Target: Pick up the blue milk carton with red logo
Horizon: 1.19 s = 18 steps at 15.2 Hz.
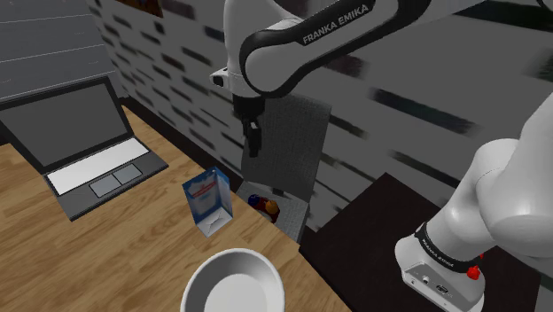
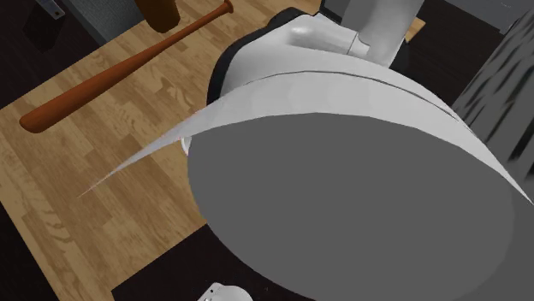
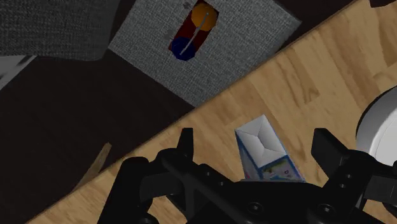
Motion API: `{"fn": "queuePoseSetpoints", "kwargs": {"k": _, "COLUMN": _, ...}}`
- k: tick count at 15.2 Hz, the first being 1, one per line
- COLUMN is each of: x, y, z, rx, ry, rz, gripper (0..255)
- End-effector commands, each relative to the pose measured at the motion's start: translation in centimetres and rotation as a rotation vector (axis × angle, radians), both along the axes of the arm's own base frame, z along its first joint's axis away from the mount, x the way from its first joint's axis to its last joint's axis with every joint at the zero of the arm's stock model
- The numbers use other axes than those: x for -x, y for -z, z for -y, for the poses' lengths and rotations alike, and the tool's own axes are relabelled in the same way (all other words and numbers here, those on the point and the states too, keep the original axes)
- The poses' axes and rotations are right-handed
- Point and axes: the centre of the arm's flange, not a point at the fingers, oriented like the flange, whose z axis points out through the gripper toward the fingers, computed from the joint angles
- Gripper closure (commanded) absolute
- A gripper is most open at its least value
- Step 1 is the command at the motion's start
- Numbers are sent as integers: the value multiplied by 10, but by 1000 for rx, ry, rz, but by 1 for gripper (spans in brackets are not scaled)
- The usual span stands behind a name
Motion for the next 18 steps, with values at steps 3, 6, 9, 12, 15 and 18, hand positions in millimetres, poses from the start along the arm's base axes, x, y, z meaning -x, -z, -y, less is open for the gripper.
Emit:
{"fn": "queuePoseSetpoints", "kwargs": {"k": 3, "x": -3, "y": 22, "z": -51, "rx": -5, "ry": -138, "rz": 7, "gripper": 0}}
{"fn": "queuePoseSetpoints", "kwargs": {"k": 6, "x": 0, "y": 38, "z": -86, "rx": -9, "ry": -241, "rz": 12, "gripper": 0}}
{"fn": "queuePoseSetpoints", "kwargs": {"k": 9, "x": 5, "y": 54, "z": -109, "rx": -11, "ry": -307, "rz": 15, "gripper": 0}}
{"fn": "queuePoseSetpoints", "kwargs": {"k": 12, "x": 5, "y": 70, "z": -109, "rx": -11, "ry": -307, "rz": 15, "gripper": 0}}
{"fn": "queuePoseSetpoints", "kwargs": {"k": 15, "x": 5, "y": 85, "z": -109, "rx": -11, "ry": -307, "rz": 15, "gripper": 0}}
{"fn": "queuePoseSetpoints", "kwargs": {"k": 18, "x": 5, "y": 88, "z": -109, "rx": -11, "ry": -307, "rz": 15, "gripper": 0}}
